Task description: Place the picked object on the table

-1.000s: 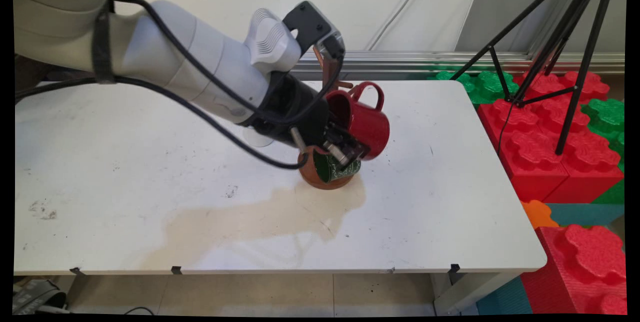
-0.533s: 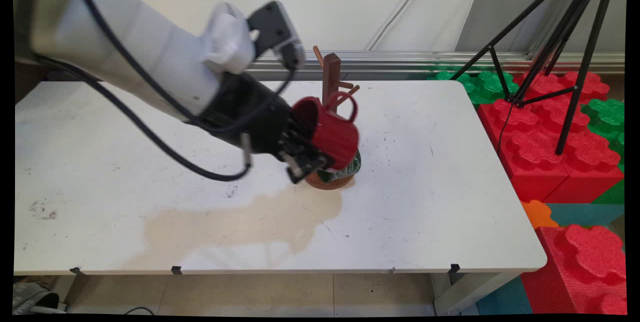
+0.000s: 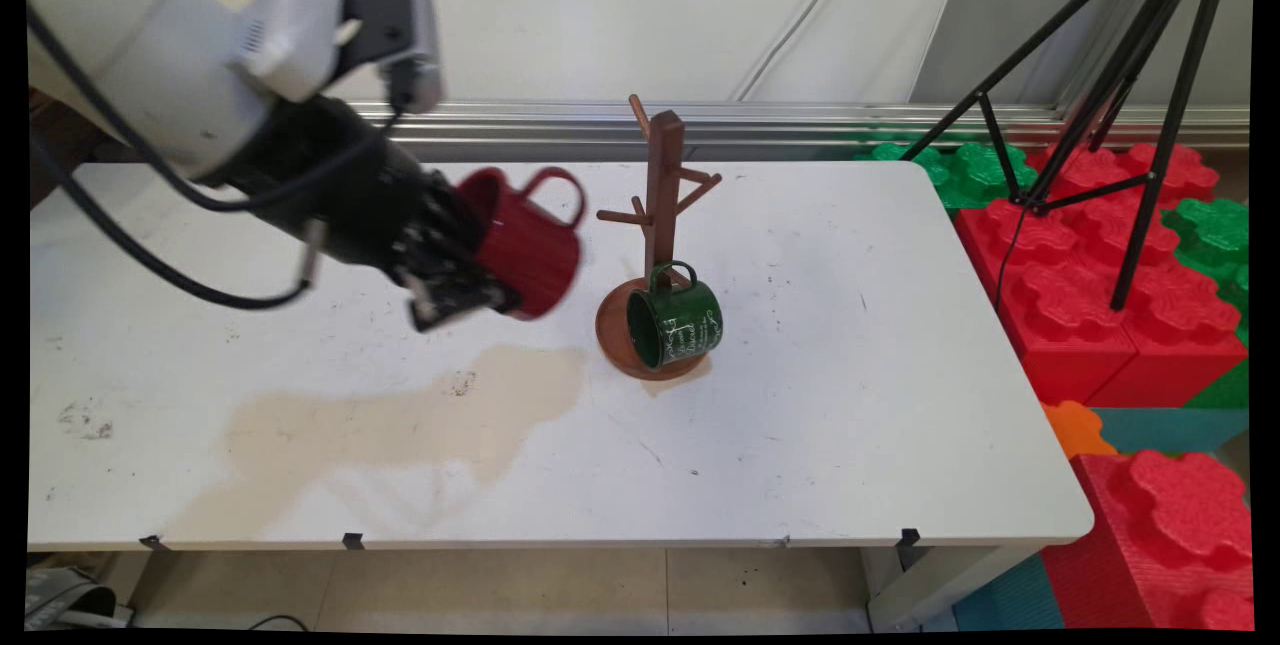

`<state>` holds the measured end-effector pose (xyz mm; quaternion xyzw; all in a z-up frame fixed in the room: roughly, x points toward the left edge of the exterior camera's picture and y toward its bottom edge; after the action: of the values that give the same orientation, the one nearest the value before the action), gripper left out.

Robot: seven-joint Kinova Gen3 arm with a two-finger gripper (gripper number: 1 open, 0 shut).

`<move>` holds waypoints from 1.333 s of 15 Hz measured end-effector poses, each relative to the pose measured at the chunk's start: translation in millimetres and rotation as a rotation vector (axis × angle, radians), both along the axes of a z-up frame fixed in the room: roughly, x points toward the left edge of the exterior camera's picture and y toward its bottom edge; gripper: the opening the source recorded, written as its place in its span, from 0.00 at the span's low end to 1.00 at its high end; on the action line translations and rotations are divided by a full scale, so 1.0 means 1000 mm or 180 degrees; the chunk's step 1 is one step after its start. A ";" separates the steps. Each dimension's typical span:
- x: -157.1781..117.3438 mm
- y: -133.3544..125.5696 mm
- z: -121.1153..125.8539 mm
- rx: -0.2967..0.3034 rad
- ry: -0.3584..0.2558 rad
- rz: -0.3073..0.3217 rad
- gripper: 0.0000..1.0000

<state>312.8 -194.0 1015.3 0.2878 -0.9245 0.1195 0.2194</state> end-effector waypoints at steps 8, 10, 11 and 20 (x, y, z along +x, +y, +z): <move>0.066 -0.018 -0.002 0.0084 -0.0499 -0.0126 0.00; 0.079 -0.025 -0.008 0.0126 -0.0601 -0.0166 0.00; 0.086 -0.029 -0.012 0.0151 -0.0652 -0.0183 0.00; 0.124 -0.065 -0.064 0.0393 -0.0953 -0.0323 0.00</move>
<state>436.5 -259.2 951.5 0.2326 -0.9658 0.0929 0.0668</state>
